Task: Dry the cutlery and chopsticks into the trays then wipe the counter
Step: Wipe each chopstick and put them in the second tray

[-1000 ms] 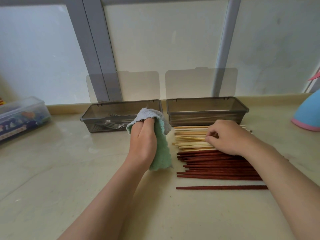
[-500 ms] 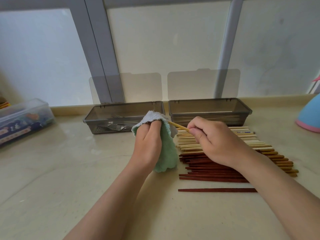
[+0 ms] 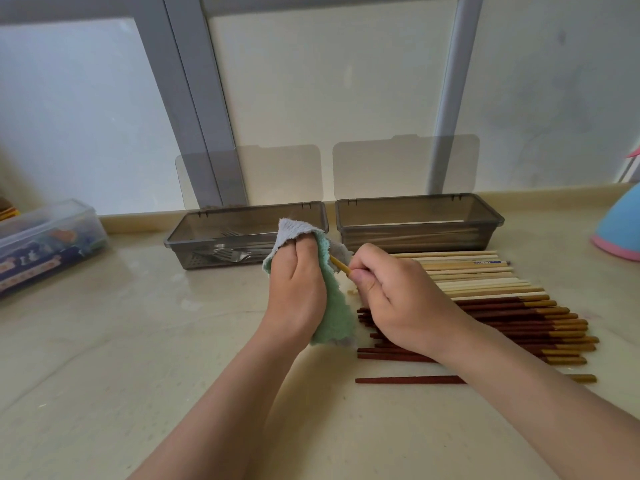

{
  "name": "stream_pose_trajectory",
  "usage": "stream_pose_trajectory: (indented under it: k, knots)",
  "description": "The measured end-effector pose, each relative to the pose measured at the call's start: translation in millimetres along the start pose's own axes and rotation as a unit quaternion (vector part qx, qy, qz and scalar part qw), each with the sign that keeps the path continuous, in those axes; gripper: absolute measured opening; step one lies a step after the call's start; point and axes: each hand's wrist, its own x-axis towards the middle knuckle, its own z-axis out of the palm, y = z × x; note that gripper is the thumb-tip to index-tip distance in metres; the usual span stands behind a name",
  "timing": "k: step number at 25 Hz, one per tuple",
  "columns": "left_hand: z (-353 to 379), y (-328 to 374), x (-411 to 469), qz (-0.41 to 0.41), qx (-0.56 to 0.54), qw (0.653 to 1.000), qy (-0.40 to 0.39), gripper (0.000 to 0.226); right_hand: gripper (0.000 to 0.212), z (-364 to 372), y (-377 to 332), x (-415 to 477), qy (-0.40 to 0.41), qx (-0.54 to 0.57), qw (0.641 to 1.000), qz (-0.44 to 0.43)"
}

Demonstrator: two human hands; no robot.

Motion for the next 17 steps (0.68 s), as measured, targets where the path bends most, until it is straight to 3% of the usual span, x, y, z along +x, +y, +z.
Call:
stream_pose_trajectory:
  k: [4, 10, 13, 17]
  knots:
    - [1.6, 0.6, -0.1, 0.021, 0.002, 1.000, 0.012, 0.039, 0.017, 6.8, -3.8, -1.3, 0.011, 0.019, 1.000, 0.010]
    - [8.9, -4.4, -6.8, 0.077, 0.055, 0.995, -0.023, 0.042, 0.018, 5.5, -11.2, 4.6, 0.052, 0.030, 0.998, 0.025]
    - [6.4, -7.0, -2.1, 0.050, 0.046, 0.997, -0.023, 0.044, 0.018, -0.4, -11.2, 4.7, 0.019, 0.021, 0.999, 0.046]
    - [-8.5, -7.4, 18.4, -0.014, -0.015, 0.996, 0.088, 0.042, 0.027, -17.9, -4.5, 2.3, -0.073, 0.016, 0.993, 0.092]
